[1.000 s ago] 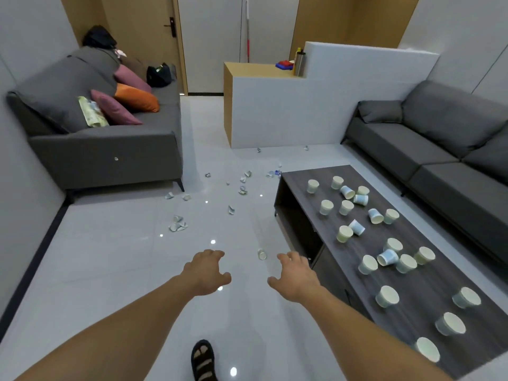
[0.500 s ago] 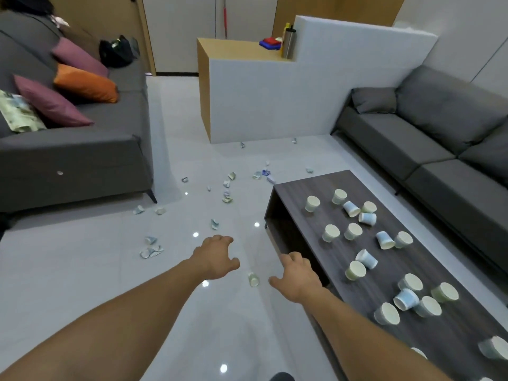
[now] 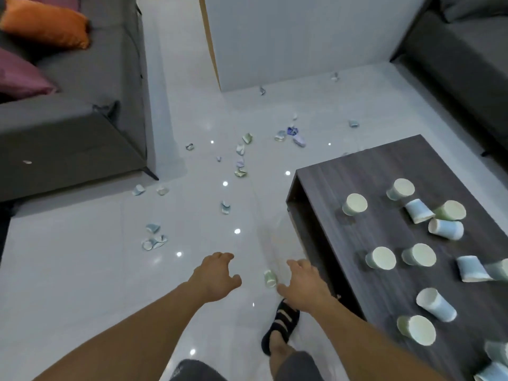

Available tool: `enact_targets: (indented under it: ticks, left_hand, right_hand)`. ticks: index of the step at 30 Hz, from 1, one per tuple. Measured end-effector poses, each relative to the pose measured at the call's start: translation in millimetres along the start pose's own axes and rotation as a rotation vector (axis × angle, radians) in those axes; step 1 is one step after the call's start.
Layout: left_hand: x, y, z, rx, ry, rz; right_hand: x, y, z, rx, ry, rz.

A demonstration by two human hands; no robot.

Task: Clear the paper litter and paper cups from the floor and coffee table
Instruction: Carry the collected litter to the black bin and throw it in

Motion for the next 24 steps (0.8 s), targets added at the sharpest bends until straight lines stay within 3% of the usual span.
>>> enact_targets:
  ticks: [6,14,19,24]
  left_hand:
    - [4.9,-144.7,55.5,-0.095,0.127,0.034]
    - [-53.4,-357.5,216.0,-0.213,0.047,0.045]
    - [-87.6,-430.0,308.1,-0.244,0.039,0.020]
    - [-103.4,-455.5,362.5,-0.294,0.130,-0.013]
  right_hand:
    - [47.2,-130.2,45.9,-0.080,-0.003,0.138]
    - [138.6,-324.2,231.5,-0.104,-0.096,0.353]
    - [194.1,-401.7,325.3,-0.050,-0.065,0.383]
    - [213.2,-440.8,372.9,0.018,-0.027,0.382]
Point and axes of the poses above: each hand's wrist, its own y-axis away from the middle knuckle, its own z-axis out of the palm, x = y × z, the point moved 1 cm from there along -y, towards the middle knuckle, and after that the axes turned 13 degrees about -y, right-handed, at the moved point
